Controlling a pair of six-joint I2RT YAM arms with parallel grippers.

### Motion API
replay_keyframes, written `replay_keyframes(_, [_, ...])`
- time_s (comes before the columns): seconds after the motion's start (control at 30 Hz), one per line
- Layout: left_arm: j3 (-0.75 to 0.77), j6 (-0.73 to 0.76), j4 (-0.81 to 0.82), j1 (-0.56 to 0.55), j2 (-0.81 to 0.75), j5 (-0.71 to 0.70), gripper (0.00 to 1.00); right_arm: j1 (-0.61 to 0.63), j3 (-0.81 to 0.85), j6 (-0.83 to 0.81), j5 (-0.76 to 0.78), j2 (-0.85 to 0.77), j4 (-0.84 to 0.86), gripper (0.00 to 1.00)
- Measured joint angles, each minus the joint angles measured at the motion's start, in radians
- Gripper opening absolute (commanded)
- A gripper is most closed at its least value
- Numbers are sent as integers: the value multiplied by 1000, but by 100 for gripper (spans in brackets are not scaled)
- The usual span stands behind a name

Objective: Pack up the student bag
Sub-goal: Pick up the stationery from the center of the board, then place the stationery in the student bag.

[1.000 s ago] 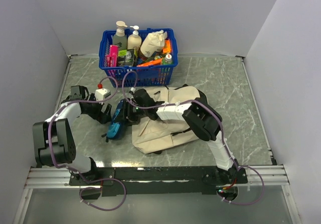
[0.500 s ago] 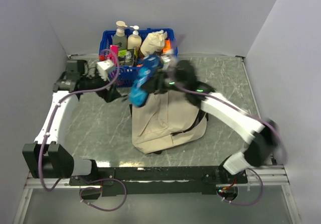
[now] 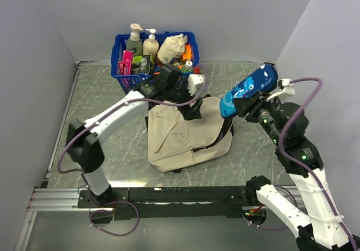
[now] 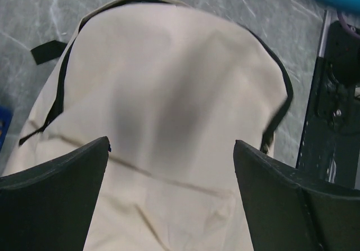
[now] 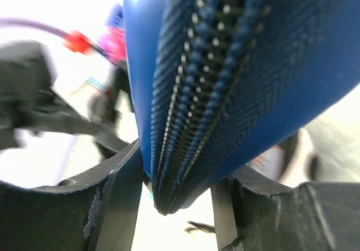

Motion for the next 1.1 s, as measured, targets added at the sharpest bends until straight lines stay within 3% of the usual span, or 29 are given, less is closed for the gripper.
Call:
replay_keyframes(0.1, [55, -42, 28, -30, 86, -24, 96, -39, -72, -6, 50, 4, -59, 13])
replay_keyframes(0.27, [50, -78, 49, -38, 97, -33, 96, -139, -155, -14, 96, 23, -128, 12])
replay_keyframes(0.5, [3, -84, 59, -37, 87, -54, 96, -252, -247, -11, 32, 44, -86, 10])
replay_keyframes(0.77, [-40, -84, 51, -23, 36, -74, 96, -249, -321, 53, -116, 179, 61, 6])
replay_keyframes(1.1, [-57, -76, 44, 6, 19, -73, 96, -191, -320, 68, -106, 199, 140, 6])
